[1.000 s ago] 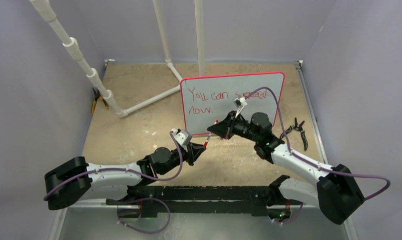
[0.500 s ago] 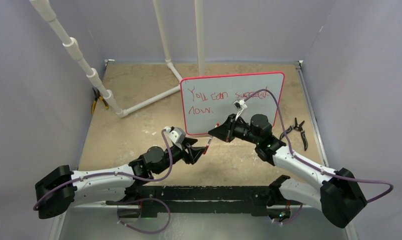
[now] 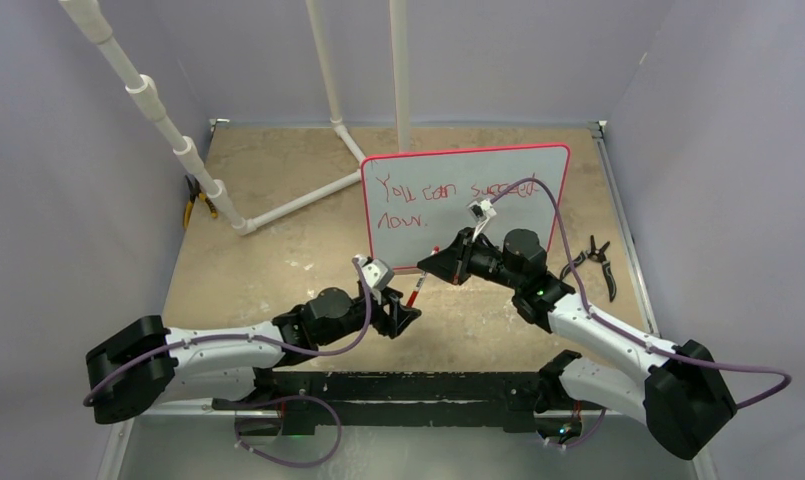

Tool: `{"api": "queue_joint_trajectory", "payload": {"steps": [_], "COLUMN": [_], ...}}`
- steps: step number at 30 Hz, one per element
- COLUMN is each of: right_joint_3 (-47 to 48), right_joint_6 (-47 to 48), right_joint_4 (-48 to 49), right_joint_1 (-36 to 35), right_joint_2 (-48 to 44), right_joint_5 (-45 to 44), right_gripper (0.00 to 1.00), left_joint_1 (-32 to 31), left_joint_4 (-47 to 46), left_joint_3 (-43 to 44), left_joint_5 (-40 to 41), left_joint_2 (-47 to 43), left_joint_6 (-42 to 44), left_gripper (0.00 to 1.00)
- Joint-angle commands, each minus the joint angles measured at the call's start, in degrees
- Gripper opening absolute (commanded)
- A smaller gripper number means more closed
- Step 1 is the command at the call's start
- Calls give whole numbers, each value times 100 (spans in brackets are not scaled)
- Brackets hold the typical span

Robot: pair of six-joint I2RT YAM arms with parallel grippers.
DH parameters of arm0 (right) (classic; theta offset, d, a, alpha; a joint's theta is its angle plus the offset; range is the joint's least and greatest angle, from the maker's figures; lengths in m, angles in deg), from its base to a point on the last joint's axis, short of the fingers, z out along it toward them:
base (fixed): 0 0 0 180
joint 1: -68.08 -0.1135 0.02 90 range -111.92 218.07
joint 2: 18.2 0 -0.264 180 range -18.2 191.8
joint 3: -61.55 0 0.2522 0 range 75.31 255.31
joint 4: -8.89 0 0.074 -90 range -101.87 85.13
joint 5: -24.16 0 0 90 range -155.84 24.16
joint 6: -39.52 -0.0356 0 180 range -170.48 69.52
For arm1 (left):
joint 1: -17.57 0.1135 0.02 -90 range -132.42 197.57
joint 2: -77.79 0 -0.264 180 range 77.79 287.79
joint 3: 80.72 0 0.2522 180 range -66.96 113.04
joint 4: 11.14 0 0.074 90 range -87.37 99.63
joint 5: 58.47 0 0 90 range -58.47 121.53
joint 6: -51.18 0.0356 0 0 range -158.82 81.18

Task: Write a sentence on the whiteboard
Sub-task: Close the whiteboard marker.

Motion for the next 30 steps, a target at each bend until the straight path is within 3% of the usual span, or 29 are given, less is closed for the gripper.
{"api": "queue_joint_trajectory", "payload": {"steps": [1, 12, 14, 18, 22, 30], "right_joint_3": [90, 115, 102, 51, 120, 10], "right_joint_6": [164, 253, 260, 282, 389, 480], "right_joint_4": [94, 59, 64, 74, -15, -398], "right_joint_1": [-13, -13, -13, -8, -13, -13], "right_joint_2": [-85, -57, -48, -34, 72, 0], "right_joint_5": [143, 313, 345, 390, 542, 599], "right_gripper": [0, 0, 0, 0, 0, 0], "left_joint_1": [47, 64, 65, 73, 118, 555], "left_joint_4": [-334, -711, -770, -792, -998, -1409], "left_joint_3": [288, 442, 459, 475, 402, 351], "left_joint_5": [-219, -307, -319, -253, -232, -1072], "left_joint_2": [261, 704, 767, 815, 869, 919], "left_joint_6": [-80, -133, -150, -157, -154, -33], "left_gripper": [57, 37, 28, 0, 0, 0]}}
